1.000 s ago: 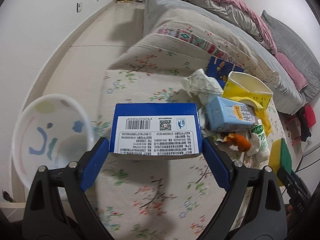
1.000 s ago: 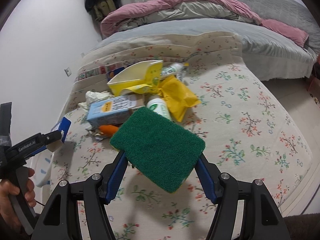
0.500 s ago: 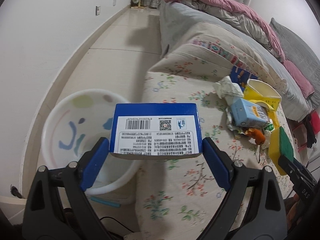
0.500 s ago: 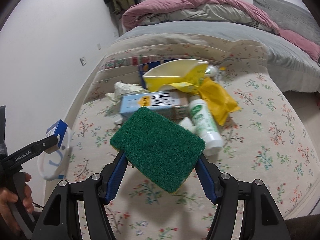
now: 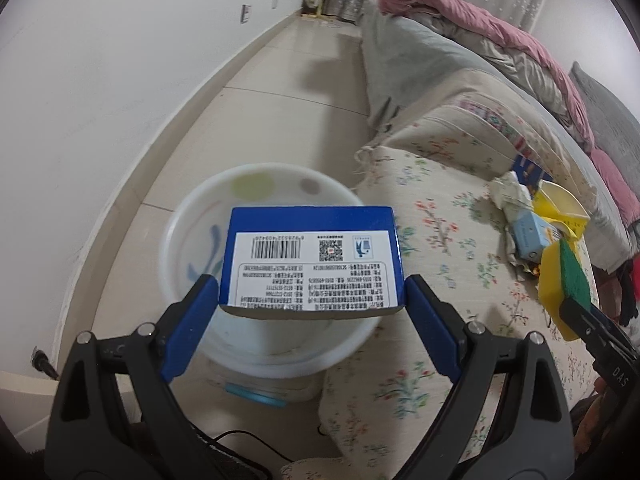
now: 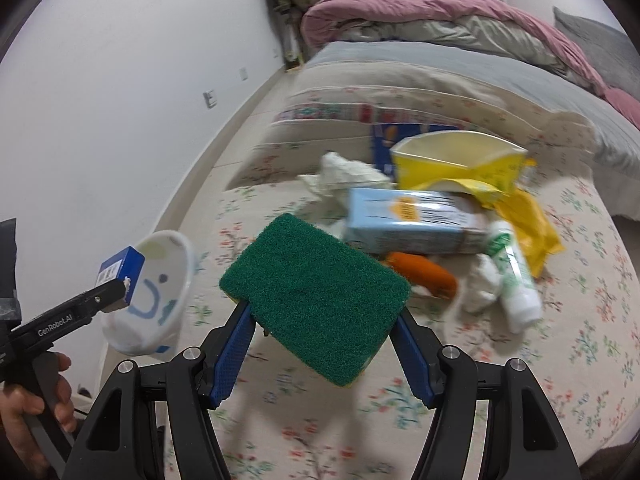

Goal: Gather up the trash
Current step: 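Carry the blue box over the white bin and open the left gripper, then move the sponge over the bin and open the right gripper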

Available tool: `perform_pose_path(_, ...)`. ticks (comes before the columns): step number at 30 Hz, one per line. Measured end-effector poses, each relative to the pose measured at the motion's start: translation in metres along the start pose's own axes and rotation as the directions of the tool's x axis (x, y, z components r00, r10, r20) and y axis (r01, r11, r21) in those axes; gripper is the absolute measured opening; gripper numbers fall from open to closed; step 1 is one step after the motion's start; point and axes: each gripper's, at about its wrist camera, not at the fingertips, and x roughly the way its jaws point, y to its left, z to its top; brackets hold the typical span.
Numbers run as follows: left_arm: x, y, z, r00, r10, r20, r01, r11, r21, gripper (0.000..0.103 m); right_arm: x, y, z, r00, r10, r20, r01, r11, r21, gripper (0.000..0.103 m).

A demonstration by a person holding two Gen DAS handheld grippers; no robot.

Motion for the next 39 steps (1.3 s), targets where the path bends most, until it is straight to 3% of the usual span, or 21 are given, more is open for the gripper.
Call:
perform_pose_path(13, 0.003, 0.038, 0.001, 0.998, 0.046, -0.031, -0.048, 0.995, -0.092, 0.096, 0.033, 0.062, 0.012, 0.994, 0.095, -0.056, -0.100, 0.989, -0.105, 0.069)
perform_pose_path(17, -0.003, 0.052, -0.004, 0.992, 0.117, -0.047, -0.122, 0.985, -0.119, 0.099, 0.043, 0.076, 0.016, 0.990, 0.118, -0.083, -0.128, 0.983, -0.133, 0.070)
perform_pose_path(23, -0.014, 0.077, -0.010, 0.967, 0.248, -0.062, -0.254, 0.958, -0.132, 0.099, 0.067, 0.102, 0.018, 0.981, 0.147, -0.130, -0.169, 0.969, -0.178, 0.070)
perform_pose_path(35, -0.020, 0.092, -0.010, 0.963, 0.262, -0.066, -0.269, 0.950, -0.161, 0.100, 0.098, 0.138, 0.014, 0.964, 0.176, -0.201, -0.223, 0.945, -0.241, 0.072)
perform_pose_path(39, -0.020, 0.092, -0.008, 0.964, 0.259, -0.069, -0.267, 0.949, -0.165, 0.100, 0.096, 0.139, 0.016, 0.944, 0.265, -0.198, -0.304, 0.930, -0.208, 0.081)
